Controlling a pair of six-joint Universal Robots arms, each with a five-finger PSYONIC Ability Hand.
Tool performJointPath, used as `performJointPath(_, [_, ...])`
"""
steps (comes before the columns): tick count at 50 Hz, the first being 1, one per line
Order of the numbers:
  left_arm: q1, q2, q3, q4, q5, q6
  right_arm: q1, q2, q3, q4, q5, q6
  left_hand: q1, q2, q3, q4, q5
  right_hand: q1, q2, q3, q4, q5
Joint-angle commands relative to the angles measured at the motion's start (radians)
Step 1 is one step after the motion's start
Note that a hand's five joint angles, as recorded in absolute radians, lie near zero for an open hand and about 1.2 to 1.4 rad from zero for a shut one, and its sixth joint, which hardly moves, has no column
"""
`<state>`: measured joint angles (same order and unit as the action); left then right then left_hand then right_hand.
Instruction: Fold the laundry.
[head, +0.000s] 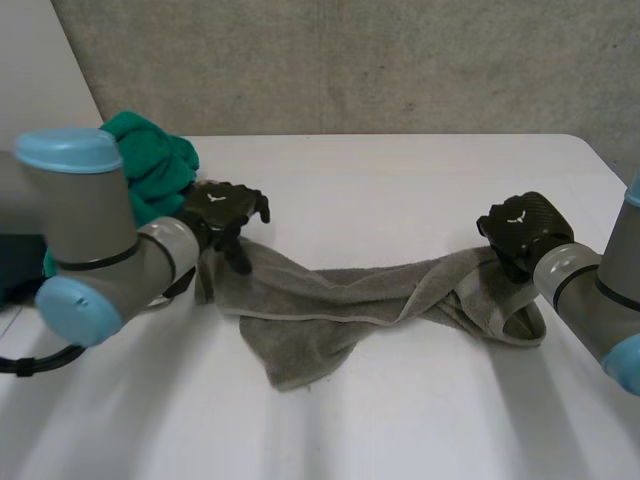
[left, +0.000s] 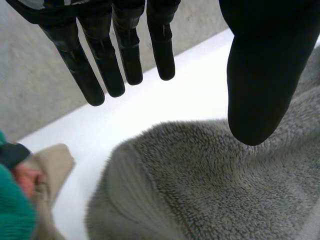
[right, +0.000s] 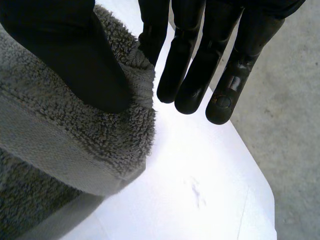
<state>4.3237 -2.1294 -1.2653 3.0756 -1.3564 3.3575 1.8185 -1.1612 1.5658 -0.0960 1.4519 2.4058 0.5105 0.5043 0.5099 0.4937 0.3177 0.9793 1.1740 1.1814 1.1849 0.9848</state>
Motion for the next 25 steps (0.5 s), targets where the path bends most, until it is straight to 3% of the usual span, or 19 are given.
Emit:
performJointPath(1, [0.031, 0.192, -0.304, 0.152, 0.002, 0.045, -0.007, -0.009, 0.025, -0.001, 0.011, 0.004, 0.044, 0.050, 0.044, 0.060, 0.062, 0.417, 0.222, 0.215, 0.211, 0.237])
performJointPath(7, [0.063, 0.236, -0.483, 0.274, -0.003, 0.163, -0.005, -0.009, 0.036, -0.001, 0.011, 0.004, 0.143, 0.149, 0.144, 0.160, 0.161, 0.417, 0.222, 0.215, 0.211, 0.237])
performJointPath(13, [0.074, 0.241, -0.534, 0.288, 0.005, 0.186, -0.002, -0.006, 0.039, -0.002, 0.010, 0.004, 0.334, 0.340, 0.335, 0.351, 0.352, 0.417, 0.222, 0.215, 0.211, 0.237])
performJointPath(25, [0.080, 0.172, -0.497, 0.377, 0.013, 0.189, -0.002, 0.001, 0.048, -0.016, 0.010, 0.004, 0.088, 0.094, 0.088, 0.105, 0.106, 0.417, 0.222, 0.215, 0.211, 0.237])
